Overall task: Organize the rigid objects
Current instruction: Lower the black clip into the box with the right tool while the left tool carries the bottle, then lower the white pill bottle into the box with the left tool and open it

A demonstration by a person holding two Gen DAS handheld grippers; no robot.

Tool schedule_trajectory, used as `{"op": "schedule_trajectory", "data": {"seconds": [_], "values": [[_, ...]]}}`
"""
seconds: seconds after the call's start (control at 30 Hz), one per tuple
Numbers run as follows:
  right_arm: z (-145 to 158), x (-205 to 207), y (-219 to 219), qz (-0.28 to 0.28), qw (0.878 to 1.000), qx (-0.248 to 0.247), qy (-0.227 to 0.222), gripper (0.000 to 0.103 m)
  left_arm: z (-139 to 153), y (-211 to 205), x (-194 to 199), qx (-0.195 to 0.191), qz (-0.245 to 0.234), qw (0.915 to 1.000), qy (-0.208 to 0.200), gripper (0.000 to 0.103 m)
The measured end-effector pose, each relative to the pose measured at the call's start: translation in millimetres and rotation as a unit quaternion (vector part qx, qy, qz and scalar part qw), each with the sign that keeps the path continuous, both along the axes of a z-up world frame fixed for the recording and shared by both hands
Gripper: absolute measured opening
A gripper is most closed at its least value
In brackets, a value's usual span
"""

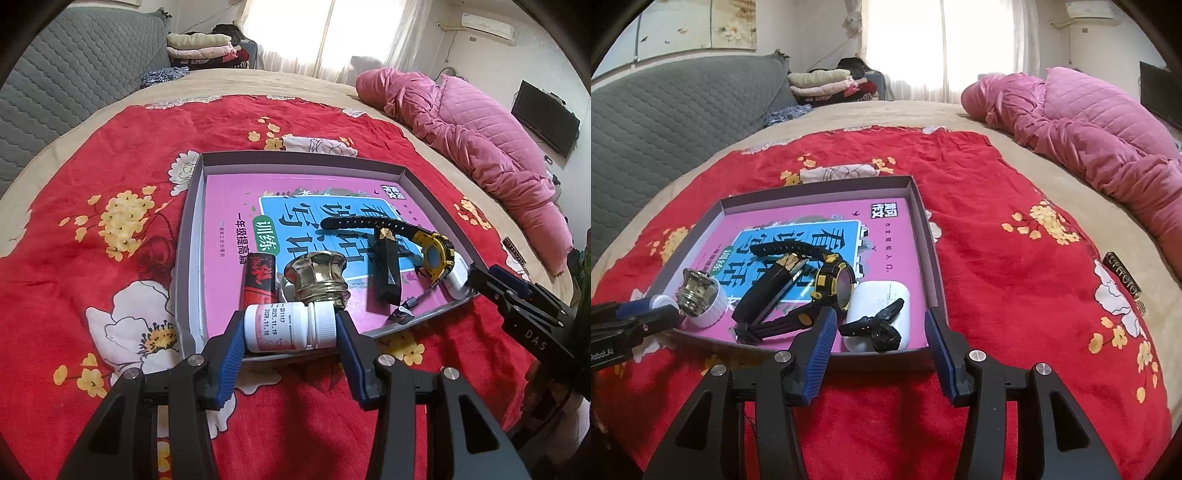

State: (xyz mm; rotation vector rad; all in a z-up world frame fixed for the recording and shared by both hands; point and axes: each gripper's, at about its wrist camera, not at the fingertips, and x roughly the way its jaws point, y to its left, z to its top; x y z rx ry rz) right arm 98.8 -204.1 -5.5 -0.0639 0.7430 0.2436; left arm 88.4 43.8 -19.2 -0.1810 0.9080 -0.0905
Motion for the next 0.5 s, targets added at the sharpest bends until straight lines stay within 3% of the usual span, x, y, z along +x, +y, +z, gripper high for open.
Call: {"op": "schedule_trajectory", "data": {"seconds": [0.5], "values": [[18, -20, 4, 0.015, 1.000, -0.005, -0.019, 0.058, 11, -9, -16, 0.010, -0.001, 0.9999, -0.008, 0.048]]}}
